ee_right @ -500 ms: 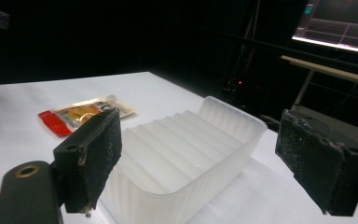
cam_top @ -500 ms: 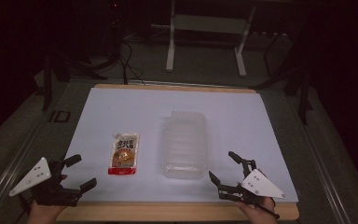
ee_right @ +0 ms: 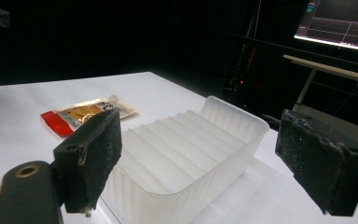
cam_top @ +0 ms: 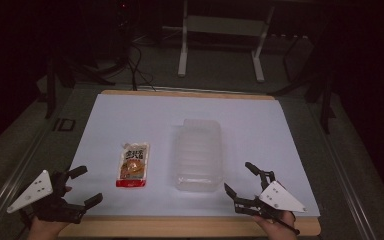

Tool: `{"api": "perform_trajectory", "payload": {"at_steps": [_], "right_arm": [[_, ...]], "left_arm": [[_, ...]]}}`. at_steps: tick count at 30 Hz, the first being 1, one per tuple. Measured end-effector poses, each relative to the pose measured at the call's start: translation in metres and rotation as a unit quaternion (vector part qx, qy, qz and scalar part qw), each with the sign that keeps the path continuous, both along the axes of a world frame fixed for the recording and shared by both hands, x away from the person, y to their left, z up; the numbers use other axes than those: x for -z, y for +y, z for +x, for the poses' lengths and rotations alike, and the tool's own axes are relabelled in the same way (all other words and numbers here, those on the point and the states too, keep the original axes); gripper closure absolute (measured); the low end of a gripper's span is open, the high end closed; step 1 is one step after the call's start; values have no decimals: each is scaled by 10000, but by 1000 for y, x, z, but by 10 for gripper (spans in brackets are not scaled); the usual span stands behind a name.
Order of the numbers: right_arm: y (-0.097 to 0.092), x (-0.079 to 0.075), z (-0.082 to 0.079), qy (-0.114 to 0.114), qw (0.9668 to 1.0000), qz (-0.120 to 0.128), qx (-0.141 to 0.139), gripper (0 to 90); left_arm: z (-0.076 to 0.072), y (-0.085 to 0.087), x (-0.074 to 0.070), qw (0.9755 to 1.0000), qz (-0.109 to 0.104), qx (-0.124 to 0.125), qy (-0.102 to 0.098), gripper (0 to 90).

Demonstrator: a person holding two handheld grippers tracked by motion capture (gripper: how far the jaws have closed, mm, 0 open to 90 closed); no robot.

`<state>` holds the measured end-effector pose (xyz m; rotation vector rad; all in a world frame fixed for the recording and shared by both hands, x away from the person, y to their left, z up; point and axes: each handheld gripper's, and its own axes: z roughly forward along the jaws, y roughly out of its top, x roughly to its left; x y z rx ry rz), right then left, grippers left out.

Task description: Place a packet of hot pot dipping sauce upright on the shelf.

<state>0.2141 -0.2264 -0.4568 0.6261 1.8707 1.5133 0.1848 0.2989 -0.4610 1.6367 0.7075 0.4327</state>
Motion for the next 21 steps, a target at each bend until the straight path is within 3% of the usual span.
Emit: {"api": "perform_trajectory", "payload": {"at_steps": [4, 6, 10, 12, 14, 17, 21], "right_arm": [[1, 1, 1, 22, 10000, -3, -1, 145], [1, 1, 0, 39, 10000, -15, -12, 145], [3, 1, -1, 53, 10000, -20, -31, 145], [4, 2, -1, 60, 10000, -29, -34, 145], [5, 2, -1, 64, 10000, -55, -43, 145], [6, 2, -1, 67, 9999, -69, -52, 145], [6, 2, -1, 70, 9999, -66, -51, 145]], "left_arm": [[6, -4, 0, 9990, 176, 293, 285, 4], [9, -6, -1, 9978, 272, 303, 529, 4], [15, -9, -6, 9945, 220, 196, 1007, 4], [17, -11, -6, 9942, 278, 158, 1030, 4], [20, -15, -6, 9941, 480, 40, 968, 4], [25, -20, -5, 9925, 611, -31, 1061, 5], [35, -26, -5, 9883, 727, -381, 1283, 5]]}}
